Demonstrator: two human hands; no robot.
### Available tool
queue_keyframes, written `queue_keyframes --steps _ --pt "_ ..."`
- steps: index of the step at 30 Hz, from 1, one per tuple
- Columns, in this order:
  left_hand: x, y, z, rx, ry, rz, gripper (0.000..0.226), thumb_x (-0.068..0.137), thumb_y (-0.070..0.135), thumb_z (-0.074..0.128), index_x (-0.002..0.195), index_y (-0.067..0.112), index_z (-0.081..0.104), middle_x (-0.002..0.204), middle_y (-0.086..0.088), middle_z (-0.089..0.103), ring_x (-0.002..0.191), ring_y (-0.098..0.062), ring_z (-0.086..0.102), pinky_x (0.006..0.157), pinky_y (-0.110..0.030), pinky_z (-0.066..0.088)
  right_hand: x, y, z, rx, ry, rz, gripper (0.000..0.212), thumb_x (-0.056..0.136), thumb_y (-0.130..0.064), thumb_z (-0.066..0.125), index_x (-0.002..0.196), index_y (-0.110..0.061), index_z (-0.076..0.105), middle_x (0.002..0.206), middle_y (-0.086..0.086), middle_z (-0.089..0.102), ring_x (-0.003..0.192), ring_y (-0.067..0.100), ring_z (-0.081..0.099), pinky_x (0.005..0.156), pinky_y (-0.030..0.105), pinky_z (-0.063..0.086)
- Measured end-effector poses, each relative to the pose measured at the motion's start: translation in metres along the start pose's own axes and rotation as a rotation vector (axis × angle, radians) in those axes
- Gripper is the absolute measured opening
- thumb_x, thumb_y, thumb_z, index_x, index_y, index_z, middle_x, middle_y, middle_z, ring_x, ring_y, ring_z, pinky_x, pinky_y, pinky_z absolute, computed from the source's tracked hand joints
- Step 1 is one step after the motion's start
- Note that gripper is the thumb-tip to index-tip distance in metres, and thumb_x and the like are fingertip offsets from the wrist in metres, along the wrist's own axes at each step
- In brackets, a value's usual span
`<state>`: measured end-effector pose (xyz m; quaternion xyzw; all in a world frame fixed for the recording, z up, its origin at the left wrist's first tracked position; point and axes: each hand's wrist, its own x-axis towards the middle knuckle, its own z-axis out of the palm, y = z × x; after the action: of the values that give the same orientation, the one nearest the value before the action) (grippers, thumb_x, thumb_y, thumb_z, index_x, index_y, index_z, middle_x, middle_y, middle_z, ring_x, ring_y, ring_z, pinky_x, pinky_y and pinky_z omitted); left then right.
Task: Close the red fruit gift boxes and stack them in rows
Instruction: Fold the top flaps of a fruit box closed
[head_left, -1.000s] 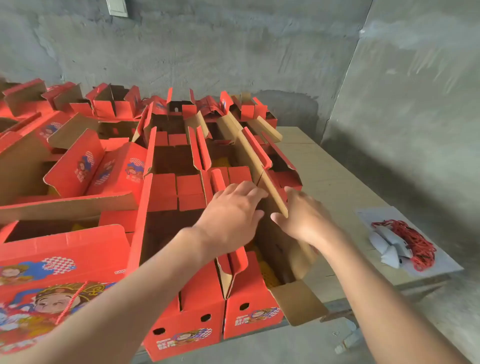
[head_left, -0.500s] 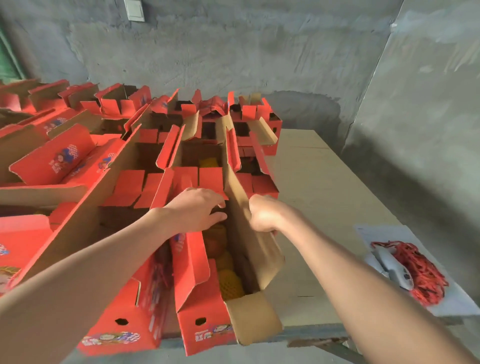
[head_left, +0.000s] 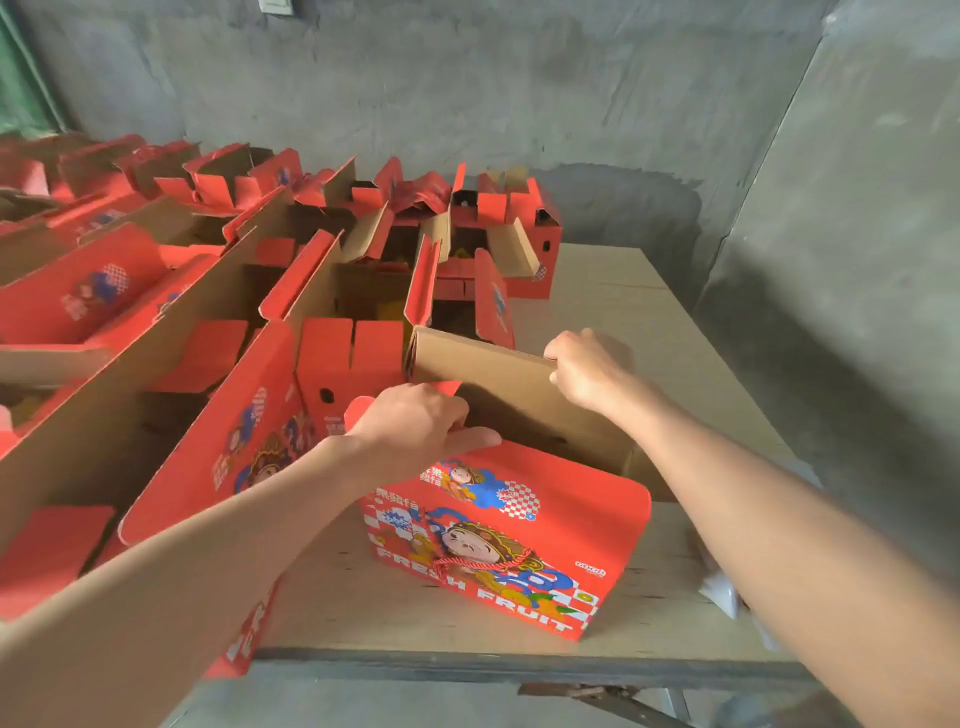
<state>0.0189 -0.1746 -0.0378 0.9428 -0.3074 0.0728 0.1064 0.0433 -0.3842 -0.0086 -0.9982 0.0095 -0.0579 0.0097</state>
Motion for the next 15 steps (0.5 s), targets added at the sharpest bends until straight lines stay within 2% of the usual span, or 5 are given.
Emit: queue_keyframes --steps 2,5,9,12,15 --pt "0.015 0.015 0.011 -0.015 0.106 -0.059 0.056 0.086 0.064 0.043 0.055 0.018 0.036 0.052 0.004 0.041 0.058 -0.026 0.047 0.057 -0.031 0.03 0.001 0.009 0.001 0.019 0.021 0.014 0.023 0.084 -0.005 0.055 0.062 -0.012 0.051 0.063 0.005 0.054 0.073 0.033 0.057 0.05 0.024 0.026" --pt "0.037 0.031 0.028 -0.055 0.148 -0.159 0.057 0.089 0.06 0.042 0.055 0.015 0.036 0.055 0.001 0.042 0.066 -0.029 0.057 0.058 -0.03 0.032 -0.004 0.018 0.003 0.036 0.003 -0.035 0.016 0.091 -0.016 0.054 0.095 -0.021 0.069 0.096 0.009 0.069 0.091 0.032 0.063 0.064 0.028 0.038" --pt "0.045 0.018 0.026 -0.143 0.084 -0.127 0.042 0.091 0.046 0.053 0.062 0.016 0.049 0.067 0.001 0.054 0.073 -0.026 0.061 0.063 -0.031 0.044 -0.028 0.024 0.012 0.201 0.002 -0.09 0.037 0.093 -0.027 0.056 0.129 -0.025 0.053 0.127 0.003 0.059 0.118 0.026 0.052 0.09 0.032 0.037" --pt "0.026 -0.011 0.021 -0.219 0.43 0.039 0.016 0.082 0.021 0.072 0.078 0.007 0.065 0.083 -0.004 0.062 0.078 -0.025 0.059 0.073 -0.036 0.048 -0.06 0.036 0.024 0.223 0.231 -0.083 0.047 0.087 -0.026 0.063 0.132 -0.019 0.051 0.137 0.002 0.05 0.129 0.023 0.043 0.111 0.043 0.021" --pt "0.01 -0.046 0.031 -0.376 0.628 -0.219 0.011 0.083 0.017 0.07 0.09 0.01 0.066 0.095 0.0 0.062 0.085 -0.013 0.052 0.077 -0.022 0.042 -0.083 0.056 0.042 0.372 0.635 0.062 0.04 0.083 -0.019 0.065 0.12 -0.008 0.058 0.127 0.005 0.054 0.122 0.021 0.047 0.106 0.041 0.029"
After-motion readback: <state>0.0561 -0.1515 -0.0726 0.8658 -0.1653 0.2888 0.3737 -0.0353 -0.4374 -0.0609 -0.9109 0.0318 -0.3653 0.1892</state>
